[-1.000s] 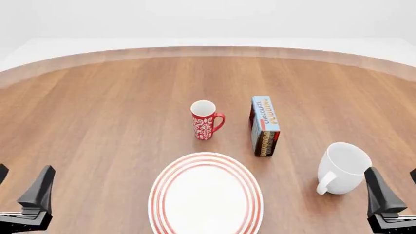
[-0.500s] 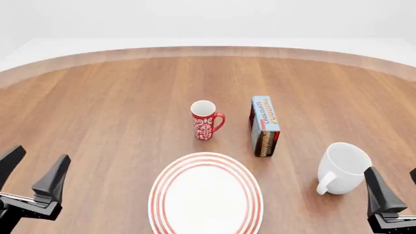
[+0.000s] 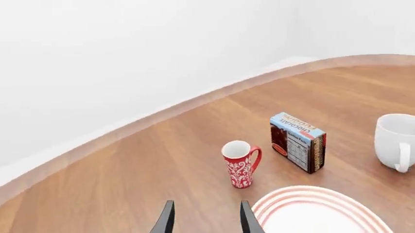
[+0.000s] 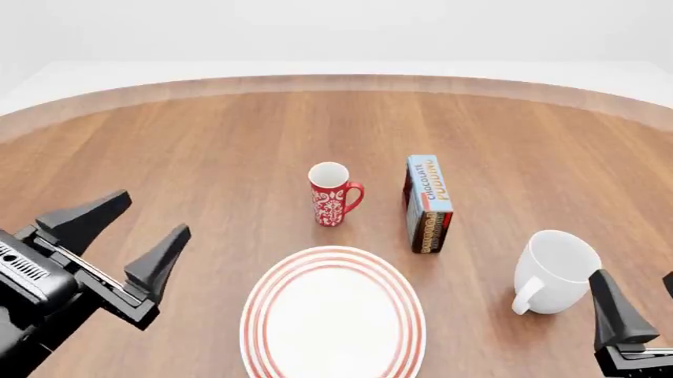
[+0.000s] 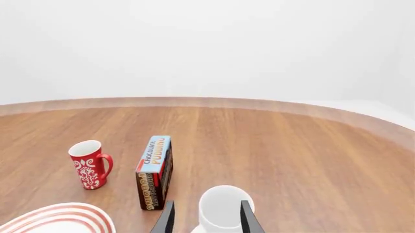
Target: Pick up the white mug and put it on the plate, and put the chocolate pudding to the right of the plate.
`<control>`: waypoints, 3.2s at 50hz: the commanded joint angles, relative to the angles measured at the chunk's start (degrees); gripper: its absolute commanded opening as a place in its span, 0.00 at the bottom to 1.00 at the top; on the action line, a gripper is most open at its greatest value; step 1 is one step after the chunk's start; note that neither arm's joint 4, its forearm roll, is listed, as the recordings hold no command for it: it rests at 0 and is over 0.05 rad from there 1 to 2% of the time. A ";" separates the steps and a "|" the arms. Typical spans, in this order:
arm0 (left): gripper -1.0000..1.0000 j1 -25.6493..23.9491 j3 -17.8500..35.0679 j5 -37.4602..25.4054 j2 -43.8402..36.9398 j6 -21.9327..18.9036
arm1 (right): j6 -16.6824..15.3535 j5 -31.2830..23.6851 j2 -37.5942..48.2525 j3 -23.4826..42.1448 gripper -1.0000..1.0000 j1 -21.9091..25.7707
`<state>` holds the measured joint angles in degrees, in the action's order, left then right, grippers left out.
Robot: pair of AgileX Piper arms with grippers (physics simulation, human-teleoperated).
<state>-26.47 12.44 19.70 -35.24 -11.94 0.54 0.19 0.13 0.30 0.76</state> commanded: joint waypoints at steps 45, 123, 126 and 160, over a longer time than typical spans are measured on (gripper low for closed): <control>1.00 -25.98 20.75 10.64 -37.80 -3.39 | -0.12 0.00 -0.07 0.03 1.00 0.18; 1.00 -37.00 52.00 -4.48 -69.90 -1.36 | -0.09 0.05 -0.07 0.04 1.00 0.47; 1.00 -37.05 52.58 -4.75 -70.42 -1.34 | -0.05 0.06 -0.07 0.04 1.00 0.46; 1.00 -38.80 59.85 -7.65 -77.02 0.35 | 0.15 0.11 -0.09 -0.05 1.00 0.65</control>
<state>-64.79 70.38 12.83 -110.61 -12.17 0.65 0.29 0.07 0.28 1.36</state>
